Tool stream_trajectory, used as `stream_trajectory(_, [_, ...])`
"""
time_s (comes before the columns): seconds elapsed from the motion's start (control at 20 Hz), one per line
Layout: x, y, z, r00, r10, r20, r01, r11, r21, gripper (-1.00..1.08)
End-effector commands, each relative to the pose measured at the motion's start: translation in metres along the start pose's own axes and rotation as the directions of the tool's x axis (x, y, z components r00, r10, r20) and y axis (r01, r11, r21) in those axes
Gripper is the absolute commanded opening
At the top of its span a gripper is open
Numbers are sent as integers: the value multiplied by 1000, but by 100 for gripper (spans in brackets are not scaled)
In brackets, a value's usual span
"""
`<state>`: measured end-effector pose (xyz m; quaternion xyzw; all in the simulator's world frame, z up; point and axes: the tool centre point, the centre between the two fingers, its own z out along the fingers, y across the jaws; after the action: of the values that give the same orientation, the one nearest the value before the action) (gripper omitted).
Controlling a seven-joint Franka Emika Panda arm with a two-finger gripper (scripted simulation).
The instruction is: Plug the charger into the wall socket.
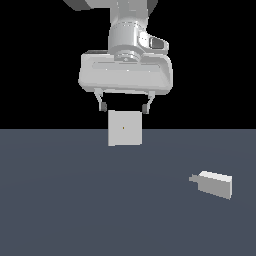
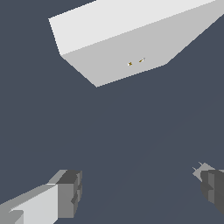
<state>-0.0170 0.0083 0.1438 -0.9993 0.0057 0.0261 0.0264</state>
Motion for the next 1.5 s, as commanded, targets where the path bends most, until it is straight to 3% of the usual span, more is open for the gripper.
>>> stream_trajectory(0.0, [-4, 3, 2, 1000, -23, -4, 23, 1000, -1, 100])
stream_trajectory(0.65, [-37, 36, 21, 970, -238, -39, 238, 971, -13, 100])
stream_trajectory(1.45, [-67, 89, 48, 861, -502, -81, 500, 865, -40, 100])
